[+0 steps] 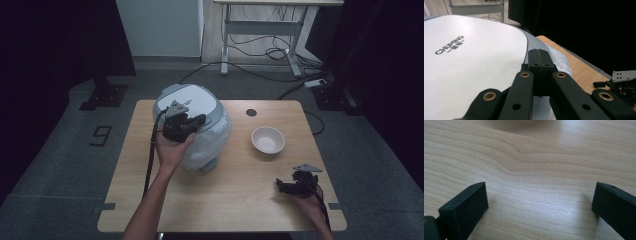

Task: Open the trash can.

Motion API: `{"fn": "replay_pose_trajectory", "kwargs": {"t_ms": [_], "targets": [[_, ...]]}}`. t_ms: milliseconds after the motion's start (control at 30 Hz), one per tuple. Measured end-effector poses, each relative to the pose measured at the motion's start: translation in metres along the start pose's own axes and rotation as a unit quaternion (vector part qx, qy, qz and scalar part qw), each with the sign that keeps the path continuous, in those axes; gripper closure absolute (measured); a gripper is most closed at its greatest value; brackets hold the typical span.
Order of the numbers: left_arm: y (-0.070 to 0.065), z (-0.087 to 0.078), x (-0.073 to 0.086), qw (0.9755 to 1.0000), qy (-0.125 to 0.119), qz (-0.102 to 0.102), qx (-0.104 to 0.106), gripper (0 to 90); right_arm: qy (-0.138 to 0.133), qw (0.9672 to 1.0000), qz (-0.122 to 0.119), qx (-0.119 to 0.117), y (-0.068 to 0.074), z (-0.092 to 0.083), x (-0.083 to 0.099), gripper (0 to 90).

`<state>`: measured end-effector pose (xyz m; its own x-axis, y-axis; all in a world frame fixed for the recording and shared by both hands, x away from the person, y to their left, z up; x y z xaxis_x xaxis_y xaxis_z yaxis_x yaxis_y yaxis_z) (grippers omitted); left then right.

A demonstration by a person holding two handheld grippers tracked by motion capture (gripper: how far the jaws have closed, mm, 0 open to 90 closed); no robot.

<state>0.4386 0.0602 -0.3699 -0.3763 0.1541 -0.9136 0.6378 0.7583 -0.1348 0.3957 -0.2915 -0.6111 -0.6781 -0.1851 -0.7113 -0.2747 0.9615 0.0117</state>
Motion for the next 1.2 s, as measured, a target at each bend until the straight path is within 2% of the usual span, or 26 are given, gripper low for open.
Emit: {"fn": "replay_pose_trajectory", "kwargs": {"t_ms": [233, 333, 400, 667, 767, 1200], "targets": [[-0.001, 0.004, -0.002, 1.0, 0.005, 0.002, -0.006, 90.0, -0.002, 1.0, 0.0, 0.0, 0.0, -0.002, 0.001, 0.5], [-0.005, 0.006, -0.001, 0.9999, 0.007, -0.001, 0.008, 90.0, -0.002, 1.0, 0.0, 0.0, 0.0, -0.002, 0.001, 0.5], [-0.005, 0.006, -0.001, 0.9999, 0.008, 0.003, 0.007, 90.0, -0.001, 1.0, 0.001, 0.0, 0.0, -0.002, 0.001, 0.4], [-0.005, 0.006, -0.001, 0.9999, 0.003, -0.004, 0.012, 90.0, -0.002, 1.0, 0.001, 0.001, 0.0, -0.002, 0.001, 0.6], [-0.006, 0.007, 0.001, 0.9997, 0.002, -0.01, 0.021, 90.0, -0.002, 1.0, 0.001, 0.001, 0.0, -0.002, 0.001, 0.6], [-0.009, 0.008, 0.001, 0.9991, 0.002, -0.012, 0.042, 88.7, -0.002, 1.0, 0.001, 0.0, 0.0, -0.002, 0.002, 0.8]]}}
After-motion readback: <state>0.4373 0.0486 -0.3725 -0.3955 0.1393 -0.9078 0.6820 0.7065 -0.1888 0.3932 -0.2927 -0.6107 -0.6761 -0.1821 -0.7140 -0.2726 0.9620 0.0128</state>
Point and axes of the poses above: each handheld gripper's, and its own axes: z roughly forward along the jaws, x roughly out of its underside, y roughly to its left, the point moved 8 cm from there along z, roughly forward along the jaws, and after that the axes turned 1 degree about z, right-handed, at the moved point
